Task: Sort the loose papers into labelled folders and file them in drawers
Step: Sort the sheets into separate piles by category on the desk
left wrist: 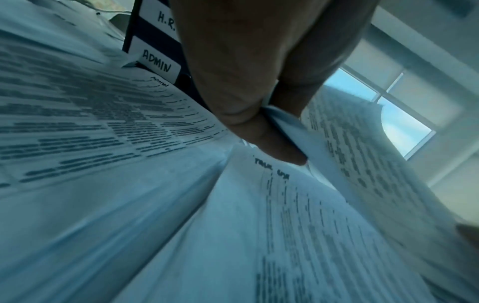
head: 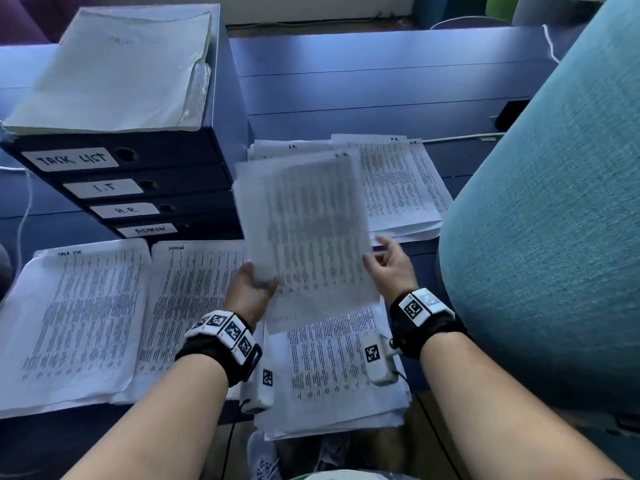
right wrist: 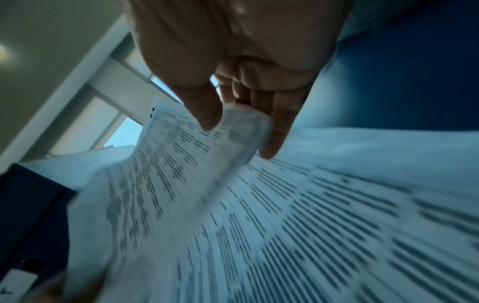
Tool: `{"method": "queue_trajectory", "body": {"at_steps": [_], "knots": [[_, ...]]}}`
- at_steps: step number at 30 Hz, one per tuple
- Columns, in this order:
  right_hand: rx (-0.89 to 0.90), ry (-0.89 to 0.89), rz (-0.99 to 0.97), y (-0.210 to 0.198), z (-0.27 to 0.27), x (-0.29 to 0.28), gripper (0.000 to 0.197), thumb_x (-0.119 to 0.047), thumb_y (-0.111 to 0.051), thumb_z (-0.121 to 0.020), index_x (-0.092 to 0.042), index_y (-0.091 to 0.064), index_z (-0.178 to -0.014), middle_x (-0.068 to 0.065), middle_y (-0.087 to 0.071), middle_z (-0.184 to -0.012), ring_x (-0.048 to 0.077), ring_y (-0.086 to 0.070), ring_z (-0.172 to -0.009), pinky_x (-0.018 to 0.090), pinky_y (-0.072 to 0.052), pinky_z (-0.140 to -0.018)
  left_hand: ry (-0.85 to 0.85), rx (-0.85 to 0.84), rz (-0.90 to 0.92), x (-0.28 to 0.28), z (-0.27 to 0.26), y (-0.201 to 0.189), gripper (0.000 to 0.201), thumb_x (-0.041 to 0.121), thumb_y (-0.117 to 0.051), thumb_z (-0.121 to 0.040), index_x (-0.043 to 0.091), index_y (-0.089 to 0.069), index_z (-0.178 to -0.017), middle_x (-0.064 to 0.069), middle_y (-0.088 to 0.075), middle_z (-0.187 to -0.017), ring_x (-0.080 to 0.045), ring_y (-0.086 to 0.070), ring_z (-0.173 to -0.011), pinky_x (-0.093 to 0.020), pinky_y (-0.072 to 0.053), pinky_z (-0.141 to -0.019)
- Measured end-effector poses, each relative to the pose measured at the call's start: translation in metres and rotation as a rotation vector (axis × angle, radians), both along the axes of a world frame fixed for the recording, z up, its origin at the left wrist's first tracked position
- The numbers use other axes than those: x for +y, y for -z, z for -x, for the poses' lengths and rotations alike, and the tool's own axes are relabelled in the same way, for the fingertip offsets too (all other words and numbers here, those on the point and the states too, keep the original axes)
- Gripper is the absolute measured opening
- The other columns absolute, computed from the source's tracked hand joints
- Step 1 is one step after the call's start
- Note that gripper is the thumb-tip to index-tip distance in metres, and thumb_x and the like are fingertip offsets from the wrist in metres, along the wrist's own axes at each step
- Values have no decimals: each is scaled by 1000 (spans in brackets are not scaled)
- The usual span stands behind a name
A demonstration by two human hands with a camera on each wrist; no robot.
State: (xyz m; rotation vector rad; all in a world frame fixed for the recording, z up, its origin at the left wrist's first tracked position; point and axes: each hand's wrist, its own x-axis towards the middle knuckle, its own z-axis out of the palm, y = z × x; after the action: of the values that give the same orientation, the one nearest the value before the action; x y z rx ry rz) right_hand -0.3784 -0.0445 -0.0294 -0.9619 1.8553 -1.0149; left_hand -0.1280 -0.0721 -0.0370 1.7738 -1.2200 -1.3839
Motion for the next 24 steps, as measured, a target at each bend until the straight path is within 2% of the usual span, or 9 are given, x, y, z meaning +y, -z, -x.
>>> {"method": "queue_trajectory", "body": {"at_steps": [2, 4, 8, 11, 13, 16, 19, 21, 24], "knots": [[-99, -77, -115, 6, -4, 7, 30, -16, -61, -92, -12, -53, -121, 6, -66, -101, 18, -68, -85, 31, -58, -70, -83, -25, 59, -11, -1, 1, 22, 8, -67, -86, 16, -56, -103, -7, -68, -100, -27, -67, -93, -51, -55, -89], [-207, -64, -149, 8, -10, 14, 16, -12, -58, -93, -11, -55, -109, 12, -67, -100, 22, -70, -78, 36, -58, -63, -106, -38, 99, -18, 4, -1, 25, 10, -65, -88, 16, -54, -110, -5, -67, -103, -24, -66, -94, -48, -54, -91], [-448, 42, -93, 6, -16, 11, 13, -10, -57, -95, -6, -54, -107, 15, -66, -88, 24, -66, -62, 30, -50, -49, -36, 86, 137, -21, 25, -13, 36, 5, -60, -91, 23, -50, -121, 0, -68, -107, -20, -67, -99, -40, -55, -91], [-482, 117, -33, 1, -15, -3, 8, -4, -56, -95, -3, -54, -102, 15, -61, -72, 20, -62, -50, 27, -50, -44, 116, 204, 83, -19, 39, -22, 62, 5, -55, -96, 29, -31, -147, 10, -55, -130, -9, -56, -117, -32, -43, -105], [-452, 216, 16, -1, -10, -12, 3, -2, -56, -94, -4, -53, -94, 13, -59, -65, 17, -61, -45, 26, -52, -44, 182, 109, 76, -18, 41, -20, 67, 10, -54, -98, 25, -19, -153, 10, -52, -131, -7, -51, -118, -28, -39, -106], [-403, 357, 55, 3, 4, -21, 5, -3, -57, -93, -2, -53, -90, 12, -60, -63, 17, -61, -44, 27, -53, -46, 283, -164, 100, -20, 34, -8, 64, 14, -57, -95, 21, -27, -151, -2, -49, -138, -17, -51, -122, -37, -43, -106], [-306, 459, 66, 11, 20, -28, 12, -2, -52, -93, -7, -50, -83, 12, -58, -63, 11, -59, -39, 24, -52, -42, 440, -494, 37, -21, 26, 3, 61, 20, -60, -92, 26, -34, -147, -3, -33, -147, -24, -33, -136, -40, -33, -113], [-253, 509, 91, 16, 29, -33, 14, -2, -48, -94, -8, -48, -82, 12, -56, -65, 6, -56, -36, 21, -50, -39, 499, -597, -13, -20, 22, 7, 65, 18, -62, -88, 33, -35, -145, -1, -24, -151, -25, -21, -140, -43, -31, -113], [-217, 551, 136, 24, 40, -40, 10, -2, -44, -96, -7, -47, -88, 13, -57, -68, 4, -57, -37, 20, -51, -41, 571, -655, -50, -18, 19, 16, 81, 7, -66, -81, 41, -31, -145, 2, -14, -155, -26, -13, -142, -46, -32, -114]]}}
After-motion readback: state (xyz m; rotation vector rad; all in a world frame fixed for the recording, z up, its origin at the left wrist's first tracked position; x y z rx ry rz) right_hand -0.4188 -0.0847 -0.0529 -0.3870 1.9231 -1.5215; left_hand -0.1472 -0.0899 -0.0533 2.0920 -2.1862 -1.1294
